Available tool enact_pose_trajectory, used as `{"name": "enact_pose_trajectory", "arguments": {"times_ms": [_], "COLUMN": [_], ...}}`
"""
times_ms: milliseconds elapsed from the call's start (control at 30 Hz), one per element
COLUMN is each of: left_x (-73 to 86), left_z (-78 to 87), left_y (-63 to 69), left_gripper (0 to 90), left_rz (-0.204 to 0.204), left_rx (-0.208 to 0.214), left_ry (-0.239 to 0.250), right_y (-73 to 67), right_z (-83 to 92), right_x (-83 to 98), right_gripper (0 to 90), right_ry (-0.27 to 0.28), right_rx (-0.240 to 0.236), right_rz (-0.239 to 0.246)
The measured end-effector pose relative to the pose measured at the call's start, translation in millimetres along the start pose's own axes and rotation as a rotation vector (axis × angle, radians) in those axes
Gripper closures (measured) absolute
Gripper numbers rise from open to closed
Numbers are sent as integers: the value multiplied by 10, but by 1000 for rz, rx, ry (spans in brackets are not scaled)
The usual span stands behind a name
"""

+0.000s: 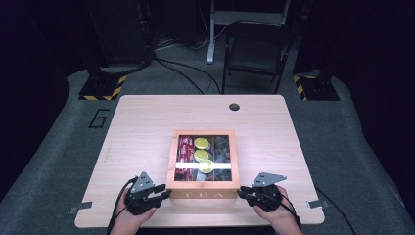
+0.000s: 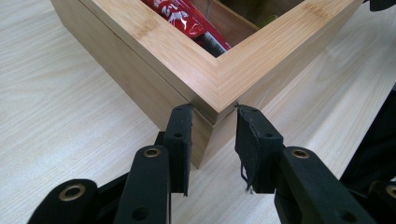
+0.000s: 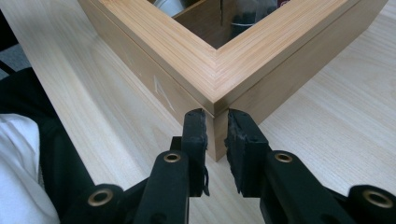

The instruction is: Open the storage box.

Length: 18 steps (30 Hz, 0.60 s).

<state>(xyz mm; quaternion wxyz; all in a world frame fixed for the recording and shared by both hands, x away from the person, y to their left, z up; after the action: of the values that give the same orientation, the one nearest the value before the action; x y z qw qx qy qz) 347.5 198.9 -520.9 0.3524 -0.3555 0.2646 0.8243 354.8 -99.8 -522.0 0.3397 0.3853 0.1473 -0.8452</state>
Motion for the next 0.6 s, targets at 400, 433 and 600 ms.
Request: {"name": "enact_pose_trajectory", "arguments": {"times_ms": [400, 433, 600], "left_x": [-2, -8, -40], "left_z": [16, 11, 12], "left_y": [-9, -10, -7], "left_gripper": [712, 714, 709], "left_rz": [12, 13, 20], "left_rx": [1, -4, 2], "left_ry": [4, 12, 27], "right_y": [-16, -8, -11], "right_z": [19, 15, 27], "right_x": [-40, -59, -87], "right_gripper": [764, 765, 761], "right_ry": [22, 34, 46], "right_rx": [2, 9, -5], "right_rz": [9, 9, -20]}}
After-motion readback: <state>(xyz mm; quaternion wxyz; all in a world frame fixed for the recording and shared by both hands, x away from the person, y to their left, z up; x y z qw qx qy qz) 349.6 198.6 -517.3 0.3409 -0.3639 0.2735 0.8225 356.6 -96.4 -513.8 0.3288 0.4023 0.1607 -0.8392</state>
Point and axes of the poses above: each handheld gripper's, and its own axes: z roughly backward along the jaws, x roughly out of its underside, y roughly to its right, the point moved 8 cm from there along -z, roughly forward along the jaws, and after that the axes turned 9 degrees about x, right-handed, at the moved point
